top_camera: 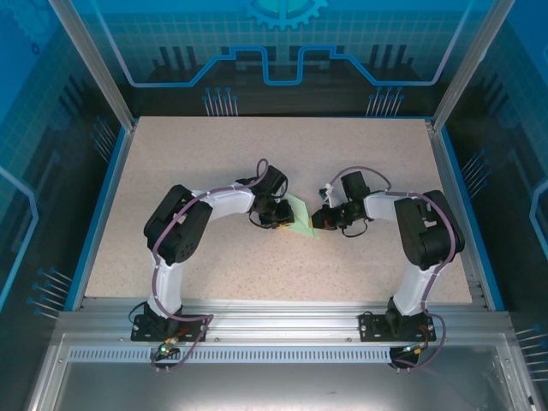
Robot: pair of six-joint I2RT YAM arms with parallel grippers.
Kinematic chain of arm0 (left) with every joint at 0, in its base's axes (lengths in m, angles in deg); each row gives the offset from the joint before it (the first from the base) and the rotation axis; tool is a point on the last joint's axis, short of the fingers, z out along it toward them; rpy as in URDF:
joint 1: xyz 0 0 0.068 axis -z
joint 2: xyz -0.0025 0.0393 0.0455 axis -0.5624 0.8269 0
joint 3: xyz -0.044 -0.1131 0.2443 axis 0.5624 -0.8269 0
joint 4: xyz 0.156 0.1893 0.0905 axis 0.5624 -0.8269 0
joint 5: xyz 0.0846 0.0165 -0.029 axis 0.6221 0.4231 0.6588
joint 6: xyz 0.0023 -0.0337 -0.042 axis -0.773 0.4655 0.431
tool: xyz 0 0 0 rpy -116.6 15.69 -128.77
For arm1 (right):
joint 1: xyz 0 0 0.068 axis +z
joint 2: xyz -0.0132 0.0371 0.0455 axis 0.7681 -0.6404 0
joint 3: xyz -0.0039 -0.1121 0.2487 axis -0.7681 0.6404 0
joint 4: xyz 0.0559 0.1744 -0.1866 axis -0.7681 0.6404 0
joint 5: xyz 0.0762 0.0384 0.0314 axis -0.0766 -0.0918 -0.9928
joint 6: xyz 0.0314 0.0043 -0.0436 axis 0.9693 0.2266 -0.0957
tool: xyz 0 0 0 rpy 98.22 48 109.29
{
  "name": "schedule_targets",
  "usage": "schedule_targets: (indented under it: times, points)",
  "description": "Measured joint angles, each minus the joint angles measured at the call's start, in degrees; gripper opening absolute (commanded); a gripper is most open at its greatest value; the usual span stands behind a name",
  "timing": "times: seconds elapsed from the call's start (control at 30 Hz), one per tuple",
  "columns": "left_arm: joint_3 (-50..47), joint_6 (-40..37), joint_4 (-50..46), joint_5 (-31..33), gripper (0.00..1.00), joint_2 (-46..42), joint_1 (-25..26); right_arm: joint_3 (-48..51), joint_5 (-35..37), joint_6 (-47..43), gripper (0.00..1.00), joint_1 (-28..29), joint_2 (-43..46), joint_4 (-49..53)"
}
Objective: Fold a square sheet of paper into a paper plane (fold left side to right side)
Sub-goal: Fourth fold the wing at the center of the table.
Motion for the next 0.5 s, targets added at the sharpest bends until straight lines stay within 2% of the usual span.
schedule_targets:
  times: [0.5]
  points:
    - [0.02, -0.02, -0.02, 0.02, 0.19, 0.07, 0.0, -1.53, -0.17, -1.11, 0.03, -0.42, 0.0, 1.97]
